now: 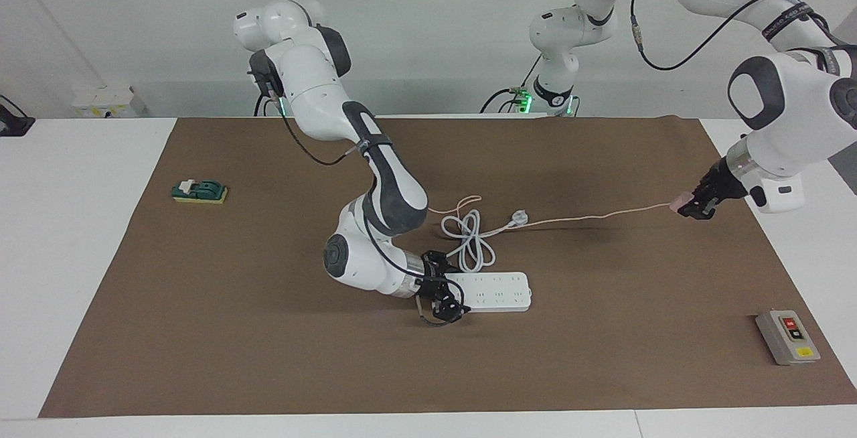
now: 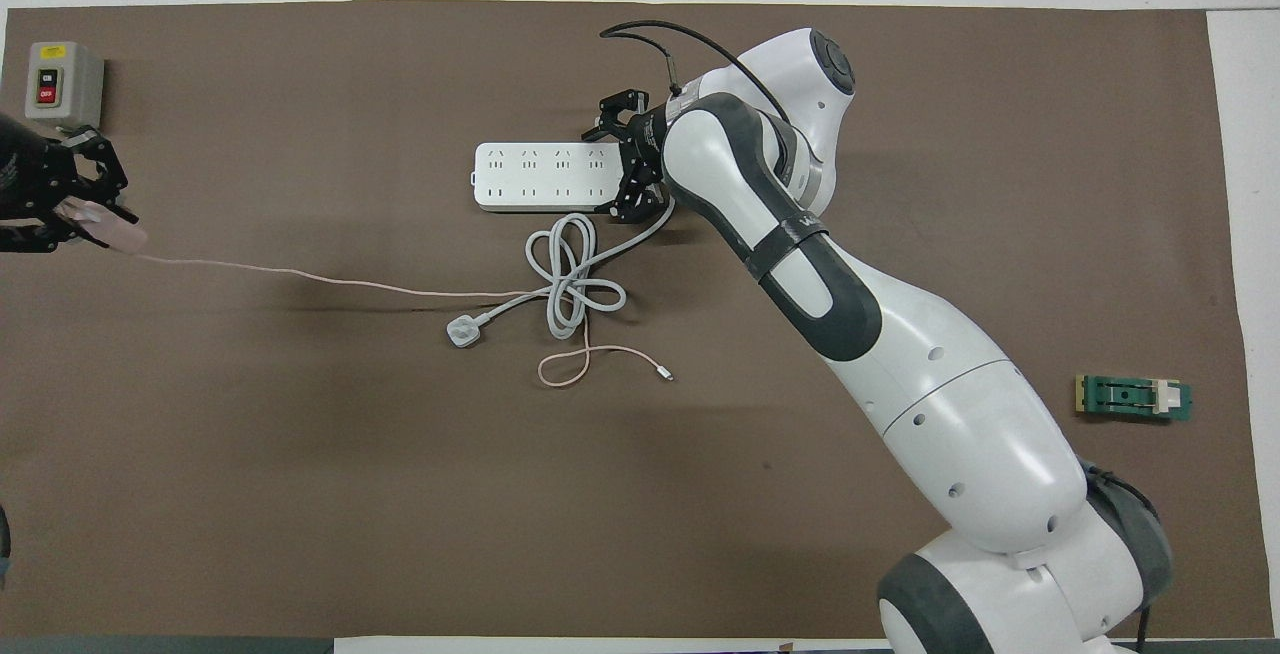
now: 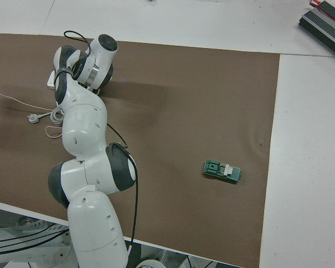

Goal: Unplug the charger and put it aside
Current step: 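Pull the charger out and carry it toward the switch box with the left gripper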

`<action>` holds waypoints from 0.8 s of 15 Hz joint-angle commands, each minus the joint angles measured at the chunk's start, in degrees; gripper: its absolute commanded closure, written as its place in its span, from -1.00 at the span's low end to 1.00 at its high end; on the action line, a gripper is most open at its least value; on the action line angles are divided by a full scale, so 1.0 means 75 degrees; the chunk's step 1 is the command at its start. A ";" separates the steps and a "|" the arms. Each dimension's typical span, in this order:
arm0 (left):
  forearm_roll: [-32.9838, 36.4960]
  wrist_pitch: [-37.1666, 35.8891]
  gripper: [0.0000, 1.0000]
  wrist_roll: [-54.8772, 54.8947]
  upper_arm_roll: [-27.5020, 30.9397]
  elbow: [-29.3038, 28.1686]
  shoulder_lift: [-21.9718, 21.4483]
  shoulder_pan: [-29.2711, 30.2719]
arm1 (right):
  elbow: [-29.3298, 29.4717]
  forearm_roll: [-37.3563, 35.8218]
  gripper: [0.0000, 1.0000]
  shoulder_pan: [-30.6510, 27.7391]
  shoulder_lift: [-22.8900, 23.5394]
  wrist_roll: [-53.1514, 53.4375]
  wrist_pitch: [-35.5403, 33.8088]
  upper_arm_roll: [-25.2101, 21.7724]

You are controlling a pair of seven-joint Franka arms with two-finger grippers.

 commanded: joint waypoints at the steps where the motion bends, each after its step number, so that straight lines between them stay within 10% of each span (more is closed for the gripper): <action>1: -0.0087 0.0990 1.00 0.1086 -0.0045 -0.1669 -0.0903 0.0164 | -0.0082 -0.0138 -1.00 -0.0207 -0.0488 0.0026 -0.0244 -0.0048; 3: -0.0099 0.1659 1.00 0.1099 -0.0045 -0.2270 -0.1103 0.0105 | -0.0326 -0.0149 -1.00 -0.0324 -0.0897 0.0097 -0.0525 -0.0153; 5: -0.0088 0.1825 -0.62 0.1134 -0.0045 -0.2447 -0.1174 0.0093 | -0.0841 -0.0231 -1.00 -0.0336 -0.1505 0.0062 -0.0620 -0.0398; 6: -0.0087 0.1768 -1.00 0.1134 -0.0045 -0.2413 -0.1175 0.0116 | -0.0995 -0.0266 -1.00 -0.0337 -0.1799 0.0039 -0.0771 -0.0504; 12: 0.0006 0.1615 -1.00 0.1146 -0.0115 -0.1829 -0.1151 0.0000 | -0.1008 -0.1424 -1.00 -0.1132 -0.3030 -0.1129 -0.2434 -0.0646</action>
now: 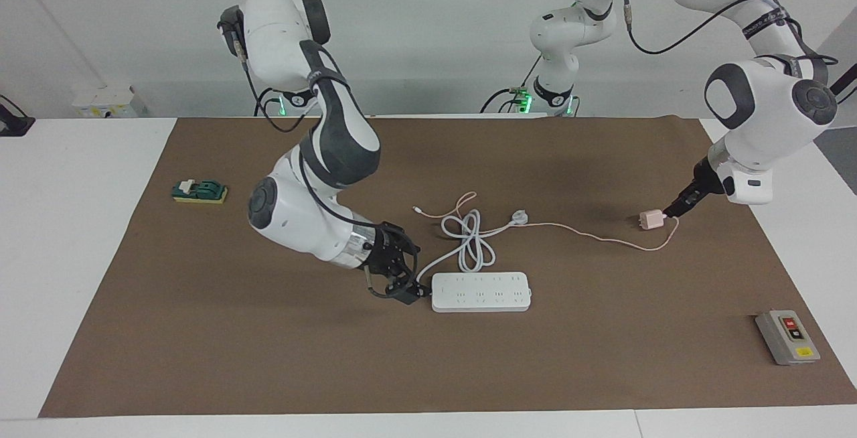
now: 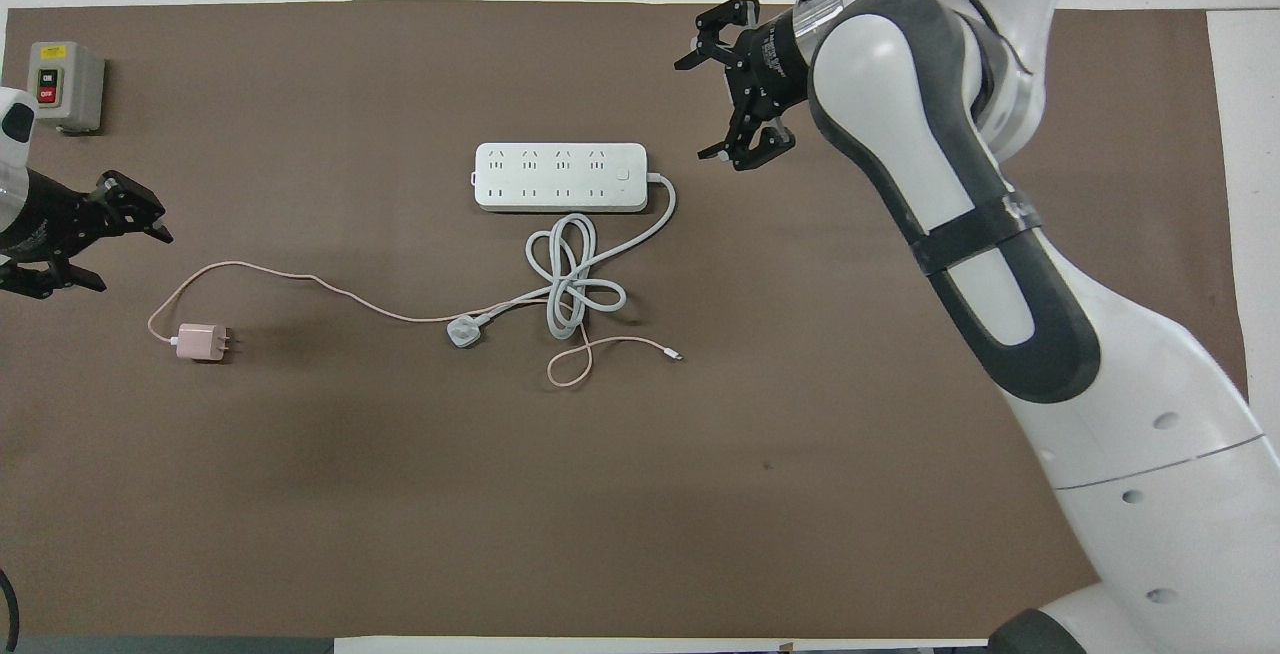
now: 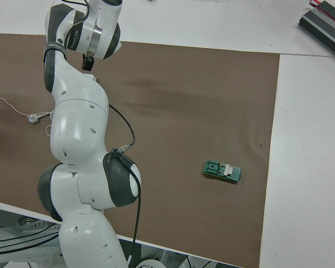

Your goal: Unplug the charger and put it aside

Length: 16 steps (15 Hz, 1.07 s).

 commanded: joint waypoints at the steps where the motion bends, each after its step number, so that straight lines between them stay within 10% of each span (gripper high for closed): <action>1: 0.0042 -0.0088 -1.00 0.0123 0.0017 0.0395 -0.0179 -0.0105 | -0.0557 -0.0780 -1.00 -0.0498 -0.0862 -0.1331 -0.0652 0.0048; 10: 0.0054 -0.2056 -1.00 0.1962 -0.0229 0.1487 -0.0682 -0.0433 | -0.0897 -0.4084 -1.00 -0.1426 -0.2422 -0.8607 -0.2294 0.0048; 16: -0.0005 -0.3371 -1.00 0.3487 -0.0206 0.2436 -0.1022 -0.0573 | -0.1036 -0.4803 -1.00 -0.1730 -0.3207 -1.0429 -0.2949 0.0048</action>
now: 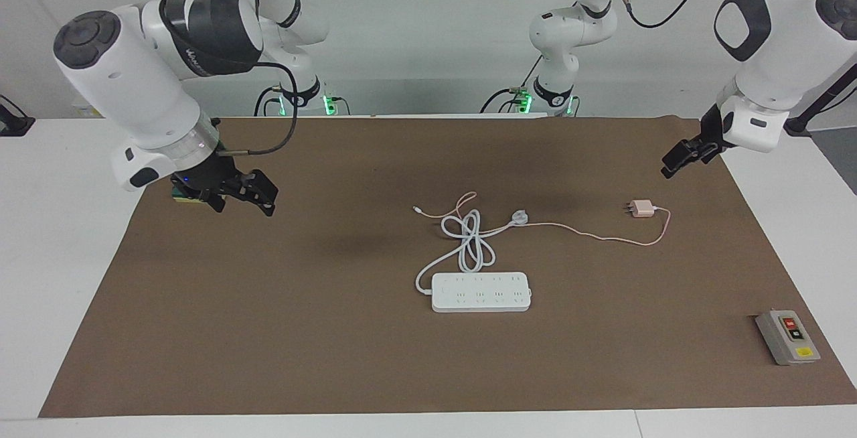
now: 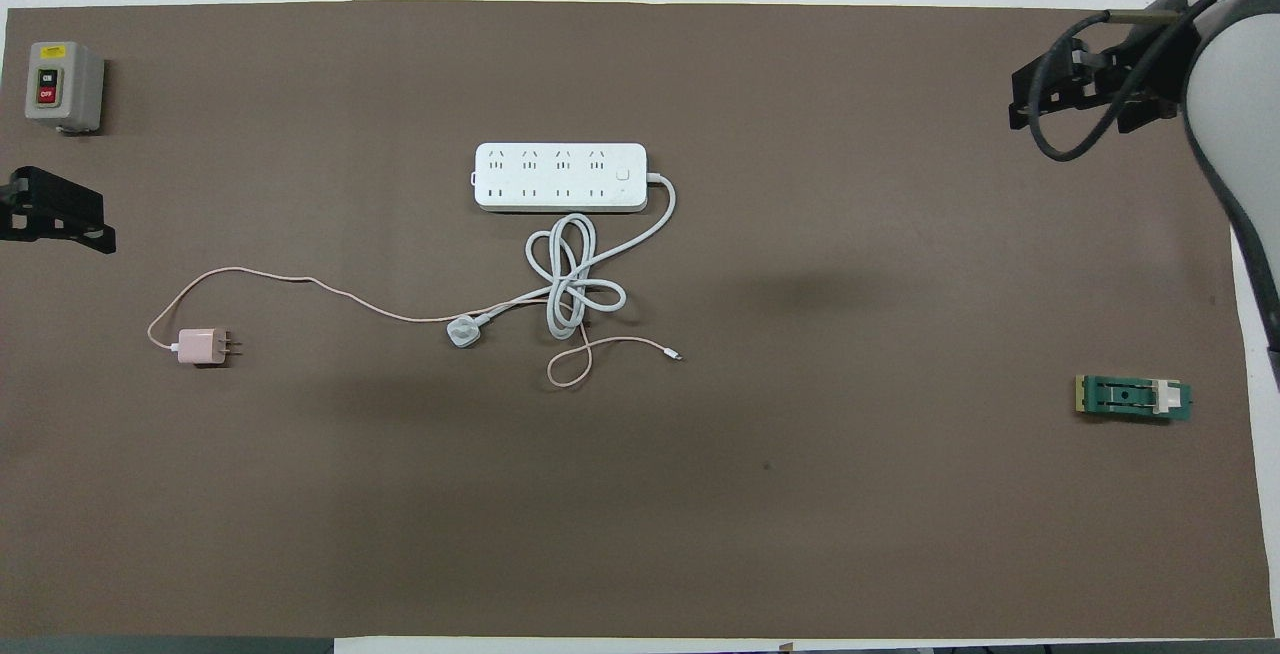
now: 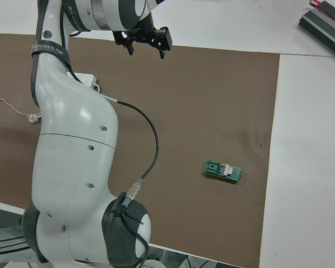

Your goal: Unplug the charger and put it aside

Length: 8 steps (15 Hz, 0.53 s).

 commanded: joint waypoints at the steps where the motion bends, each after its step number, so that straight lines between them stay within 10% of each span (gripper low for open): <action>1: 0.0016 -0.0210 -1.00 0.0435 0.0099 0.0229 -0.0250 -0.0295 | -0.0795 -0.0290 -1.00 -0.0221 -0.0808 -0.0642 -0.0239 0.0077; 5: -0.0310 -0.0339 -1.00 0.0470 0.0239 0.0101 -0.0741 -0.0449 | -0.3698 -0.0712 -1.00 -0.0385 -0.2881 -0.0843 0.0566 0.0089; 8: -0.0382 0.0022 -1.00 0.0564 0.0486 -0.0554 -0.0908 -0.0670 | -0.4290 -0.0760 -1.00 -0.0596 -0.3143 -0.0924 0.0943 0.0194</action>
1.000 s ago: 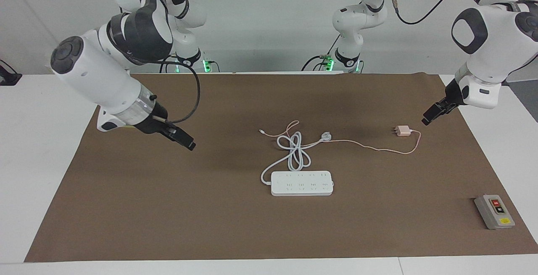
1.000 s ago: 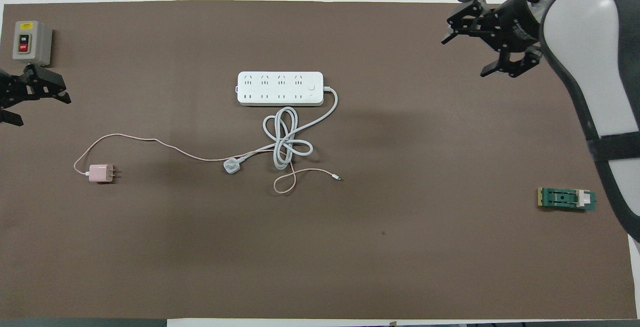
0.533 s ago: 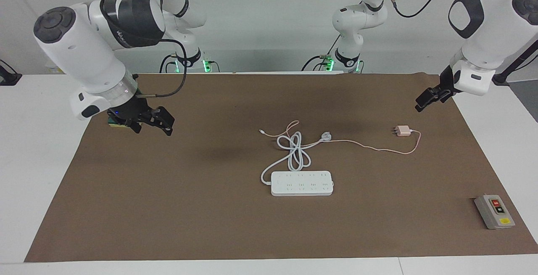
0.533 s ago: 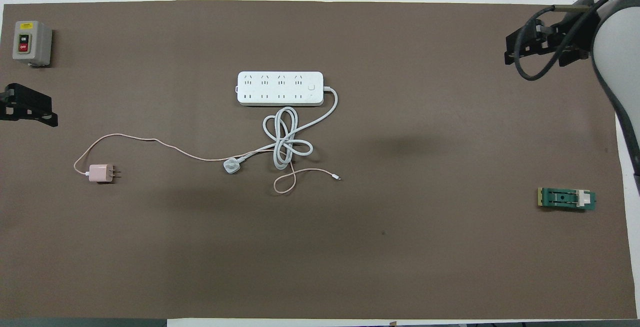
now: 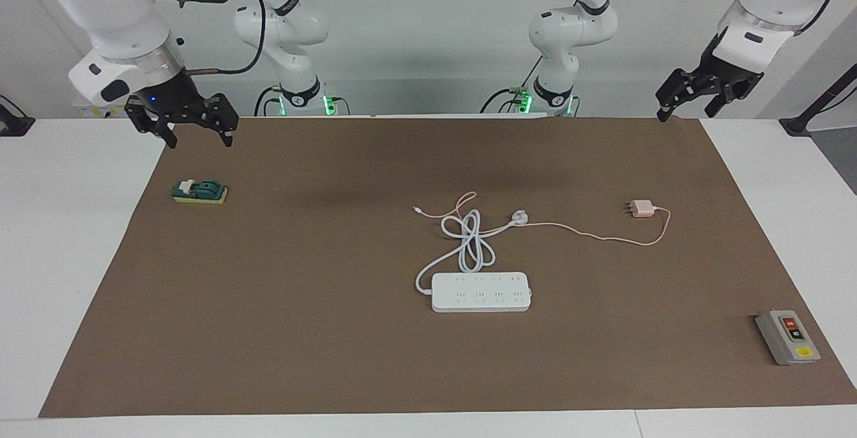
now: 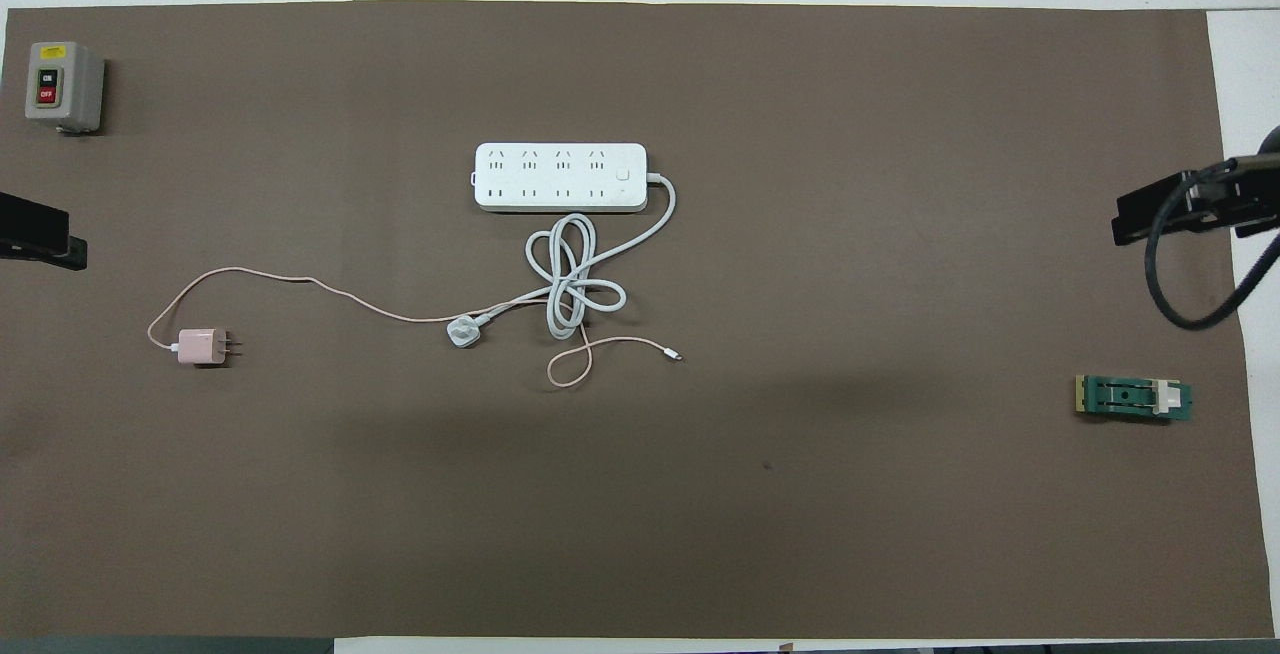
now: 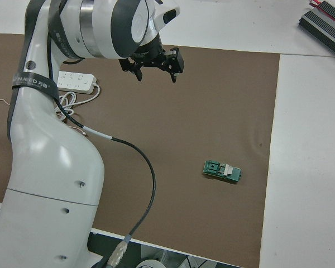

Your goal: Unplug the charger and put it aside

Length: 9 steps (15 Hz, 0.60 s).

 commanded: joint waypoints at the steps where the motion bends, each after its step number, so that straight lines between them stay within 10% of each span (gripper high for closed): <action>1: -0.0139 0.0581 -1.00 0.0179 0.0267 -0.0867 -0.0258 -0.0322 | -0.0921 -0.0136 -1.00 -0.0300 -0.0488 -0.0280 0.0626 0.0214; 9: -0.0115 0.1264 -1.00 0.0917 0.0256 -0.1655 -0.0282 -0.0381 | -0.0767 -0.0019 -1.00 -0.0816 -0.0417 -0.0245 0.0521 0.0578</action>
